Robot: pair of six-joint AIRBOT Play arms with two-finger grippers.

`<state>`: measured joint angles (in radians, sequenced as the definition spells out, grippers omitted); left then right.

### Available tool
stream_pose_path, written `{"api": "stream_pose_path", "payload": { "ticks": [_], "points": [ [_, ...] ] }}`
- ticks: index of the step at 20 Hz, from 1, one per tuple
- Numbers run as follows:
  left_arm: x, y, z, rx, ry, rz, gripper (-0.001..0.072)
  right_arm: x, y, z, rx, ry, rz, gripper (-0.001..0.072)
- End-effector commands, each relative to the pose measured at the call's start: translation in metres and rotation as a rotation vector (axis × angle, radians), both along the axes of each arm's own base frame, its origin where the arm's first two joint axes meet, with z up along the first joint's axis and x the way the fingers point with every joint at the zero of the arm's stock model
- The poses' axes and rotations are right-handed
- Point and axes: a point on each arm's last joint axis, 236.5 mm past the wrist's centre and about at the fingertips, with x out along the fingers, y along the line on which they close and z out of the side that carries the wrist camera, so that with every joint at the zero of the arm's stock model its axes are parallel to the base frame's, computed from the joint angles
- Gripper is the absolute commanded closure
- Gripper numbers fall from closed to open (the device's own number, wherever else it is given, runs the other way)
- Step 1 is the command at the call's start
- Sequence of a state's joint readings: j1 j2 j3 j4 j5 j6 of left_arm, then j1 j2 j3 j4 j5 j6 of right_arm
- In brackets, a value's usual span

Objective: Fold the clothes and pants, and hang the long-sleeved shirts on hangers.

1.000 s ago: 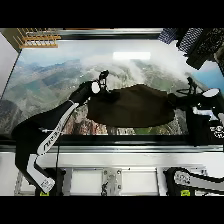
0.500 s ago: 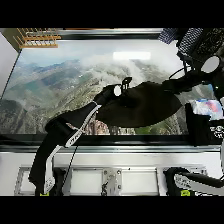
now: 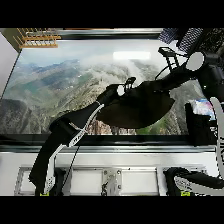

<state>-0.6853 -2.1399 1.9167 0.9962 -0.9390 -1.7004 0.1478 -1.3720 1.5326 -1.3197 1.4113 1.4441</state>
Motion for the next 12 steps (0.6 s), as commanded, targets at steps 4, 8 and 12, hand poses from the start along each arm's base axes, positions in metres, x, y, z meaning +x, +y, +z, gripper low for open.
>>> {"api": "stream_pose_path", "payload": {
  "ticks": [4, 8, 12],
  "points": [
    [0.066, 0.073, 0.079, 0.052, -0.183, 0.100, 0.0700, -0.001, 0.005, 0.000, -0.010, -0.006, 0.023, 0.0711],
    [0.088, 0.160, 0.107, 0.189, -0.260, 0.203, 0.0700, 0.005, 0.015, 0.003, 0.000, -0.044, 0.047, 0.0711],
    [0.067, 0.239, 0.100, 0.247, -0.193, 0.304, 0.0700, 0.004, 0.077, -0.005, 0.045, -0.082, 0.180, 0.0711]
  ]
}}
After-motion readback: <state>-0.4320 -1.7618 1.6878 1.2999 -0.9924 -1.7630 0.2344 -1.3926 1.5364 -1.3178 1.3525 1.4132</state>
